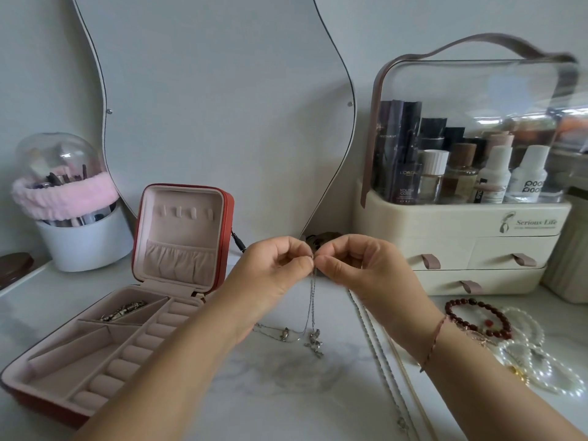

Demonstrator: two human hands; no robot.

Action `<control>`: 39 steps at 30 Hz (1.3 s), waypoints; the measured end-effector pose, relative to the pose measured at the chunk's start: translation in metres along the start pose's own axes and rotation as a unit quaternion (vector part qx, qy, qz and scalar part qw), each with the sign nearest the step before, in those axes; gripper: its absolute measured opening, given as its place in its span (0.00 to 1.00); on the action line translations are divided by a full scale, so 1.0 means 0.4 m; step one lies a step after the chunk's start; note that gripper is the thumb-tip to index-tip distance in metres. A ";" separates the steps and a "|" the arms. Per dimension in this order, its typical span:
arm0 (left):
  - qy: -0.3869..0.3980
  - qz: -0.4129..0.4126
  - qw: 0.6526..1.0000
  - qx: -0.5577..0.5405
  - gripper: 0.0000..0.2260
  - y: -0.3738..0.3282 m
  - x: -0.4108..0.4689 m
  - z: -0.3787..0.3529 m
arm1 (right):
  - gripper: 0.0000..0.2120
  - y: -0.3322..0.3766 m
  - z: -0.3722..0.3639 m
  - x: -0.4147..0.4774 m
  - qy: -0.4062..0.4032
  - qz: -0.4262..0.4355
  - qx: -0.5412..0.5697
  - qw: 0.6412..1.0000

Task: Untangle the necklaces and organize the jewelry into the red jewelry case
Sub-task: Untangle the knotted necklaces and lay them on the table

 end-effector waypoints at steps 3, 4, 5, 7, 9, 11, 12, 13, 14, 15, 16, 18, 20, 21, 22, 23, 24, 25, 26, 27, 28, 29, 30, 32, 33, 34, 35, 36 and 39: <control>-0.026 -0.027 0.998 0.042 0.05 -0.002 -0.001 0.003 | 0.04 0.000 0.003 0.000 0.001 0.006 -0.054 0.999; -0.028 -0.032 0.998 0.048 0.06 -0.001 -0.001 0.002 | 0.04 0.004 0.003 0.001 0.007 0.009 -0.063 0.998; -0.029 -0.033 0.998 0.051 0.06 0.000 0.000 0.001 | 0.04 0.006 0.004 0.001 0.013 0.009 -0.069 0.997; -0.023 -0.031 0.998 0.049 0.05 0.000 0.000 -0.001 | 0.04 0.006 0.005 0.001 0.028 0.007 -0.078 0.997; -0.011 -0.025 0.999 0.035 0.03 0.000 -0.001 -0.003 | 0.04 0.004 0.006 0.001 0.042 0.006 -0.090 0.995; -0.002 -0.013 1.000 0.022 0.03 0.001 -0.002 -0.004 | 0.04 0.004 0.007 0.001 0.052 0.006 -0.095 0.994; 0.003 -0.006 1.000 0.017 0.03 0.002 -0.003 -0.004 | 0.04 0.006 0.007 0.001 0.058 0.005 -0.094 0.994; 0.012 0.006 1.000 0.006 0.03 0.002 -0.003 -0.005 | 0.04 0.007 0.007 0.001 0.062 0.003 -0.091 0.994; 0.024 0.020 0.999 -0.009 0.01 0.001 -0.004 -0.006 | 0.04 0.009 0.006 0.001 0.066 0.002 -0.086 0.994; 0.039 0.032 0.999 -0.021 0.03 0.003 -0.002 -0.005 | 0.04 0.012 0.005 0.000 0.069 0.003 -0.082 0.994; 0.053 0.043 0.997 -0.033 0.06 0.007 0.000 -0.006 | 0.04 0.014 0.004 0.001 0.071 0.005 -0.080 0.994; 0.079 0.064 0.993 -0.062 0.13 0.010 0.003 -0.009 | 0.04 0.016 0.006 0.001 0.065 0.010 -0.083 0.994; 0.092 0.088 0.987 -0.102 0.11 0.011 0.005 -0.013 | 0.05 0.015 0.012 0.003 0.044 0.013 -0.086 0.995; 0.098 0.097 0.984 -0.115 0.09 0.010 0.008 -0.013 | 0.06 0.016 0.016 0.003 0.033 0.014 -0.081 0.996; 0.102 0.102 0.982 -0.123 0.07 0.009 0.008 -0.013 | 0.06 0.017 0.019 0.005 0.027 0.015 -0.073 0.997; 0.106 0.104 0.981 -0.126 0.07 0.010 0.009 -0.013 | 0.06 0.017 0.020 0.005 0.025 0.015 -0.065 0.997; 0.106 0.105 0.980 -0.129 0.09 0.013 0.010 -0.012 | 0.06 0.017 0.020 0.006 0.028 0.015 -0.057 0.998; 0.104 0.105 0.980 -0.131 0.11 0.013 0.009 -0.011 | 0.05 0.017 0.019 0.005 0.033 0.015 -0.048 0.998; 0.100 0.104 0.981 -0.132 0.12 0.012 0.008 -0.010 | 0.05 0.017 0.016 0.005 0.039 0.013 -0.039 0.998; 0.096 0.100 0.982 -0.130 0.13 0.011 0.008 -0.009 | 0.05 0.016 0.015 0.005 0.046 0.011 -0.033 0.998; 0.091 0.094 0.983 -0.125 0.11 0.008 0.006 -0.008 | 0.05 0.015 0.013 0.005 0.051 0.007 -0.032 0.998; 0.086 0.085 0.986 -0.117 0.09 0.006 0.004 -0.008 | 0.04 0.014 0.013 0.004 0.053 0.002 -0.032 0.998; 0.077 0.075 0.989 -0.106 0.07 0.003 0.002 -0.005 | 0.04 0.013 0.013 0.004 0.053 -0.005 -0.033 0.998; 0.051 0.055 0.995 -0.068 0.06 0.001 -0.001 0.001 | 0.04 0.012 0.012 0.003 0.055 -0.015 -0.035 0.998; 0.039 0.047 0.997 -0.049 0.05 0.000 -0.003 0.002 | 0.05 0.011 0.012 0.003 0.054 -0.018 -0.035 0.998; 0.032 0.041 0.998 -0.032 0.04 -0.002 -0.005 0.002 | 0.05 0.010 0.012 0.002 0.050 -0.021 -0.032 0.998; 0.028 0.035 0.999 -0.021 0.05 -0.003 -0.006 0.001 | 0.04 0.008 0.013 0.002 0.044 -0.026 -0.028 0.998; 0.023 0.030 0.999 -0.010 0.05 -0.005 -0.008 0.000 | 0.03 0.007 0.014 0.001 0.039 -0.031 -0.028 0.998; 0.016 0.010 1.000 0.014 0.06 -0.014 -0.012 -0.002 | 0.03 0.002 0.015 0.000 0.032 -0.043 -0.043 0.998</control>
Point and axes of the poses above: each hand's wrist, its own x-axis towards the middle knuckle, its own z-axis out of the back of the hand, y = z × x, the point moved 3 cm from there along x, towards the middle knuckle, and after that the axes turned 11 degrees about z, right-handed, at the moved point
